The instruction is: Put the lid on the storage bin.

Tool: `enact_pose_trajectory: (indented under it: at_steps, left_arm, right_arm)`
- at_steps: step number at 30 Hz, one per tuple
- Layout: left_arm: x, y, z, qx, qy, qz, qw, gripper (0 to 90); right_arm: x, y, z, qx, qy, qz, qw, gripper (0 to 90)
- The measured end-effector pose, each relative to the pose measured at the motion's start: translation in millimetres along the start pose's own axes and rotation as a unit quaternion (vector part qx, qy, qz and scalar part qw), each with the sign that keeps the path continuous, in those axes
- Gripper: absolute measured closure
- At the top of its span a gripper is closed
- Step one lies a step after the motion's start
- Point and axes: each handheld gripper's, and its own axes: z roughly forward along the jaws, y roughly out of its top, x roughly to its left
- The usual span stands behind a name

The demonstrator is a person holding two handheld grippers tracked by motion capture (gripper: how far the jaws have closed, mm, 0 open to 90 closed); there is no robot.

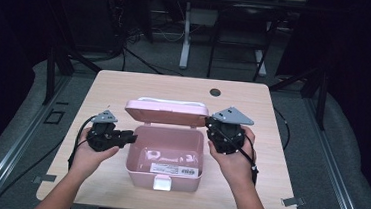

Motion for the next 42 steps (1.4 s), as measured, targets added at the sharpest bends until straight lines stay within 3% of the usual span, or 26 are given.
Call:
enact_pose_trajectory:
  at_steps: [10,19,32,42]
  left_arm:
    - [-0.1,1.2,-2.7,0.001,-0.001,-0.001,1.0000,71.9]
    - [-0.3,8.6,-21.8,-0.032,0.009,-0.001,0.9995,69.4]
    - [-13.0,24.2,-44.0,-0.075,0.030,0.025,0.9964,65.8]
    - [-21.2,33.4,-55.3,-0.094,0.019,0.042,0.9945,65.0]
  right_arm:
    - [-3.8,-4.4,-2.5,-0.002,0.021,0.016,0.9997,85.7]
    - [-3.7,-6.3,-3.7,-0.004,0.025,0.018,0.9995,85.3]
    - [-2.1,-12.8,-7.9,0.000,0.033,0.023,0.9992,84.4]
    - [-1.8,-18.7,-8.1,0.011,0.042,0.030,0.9986,82.6]
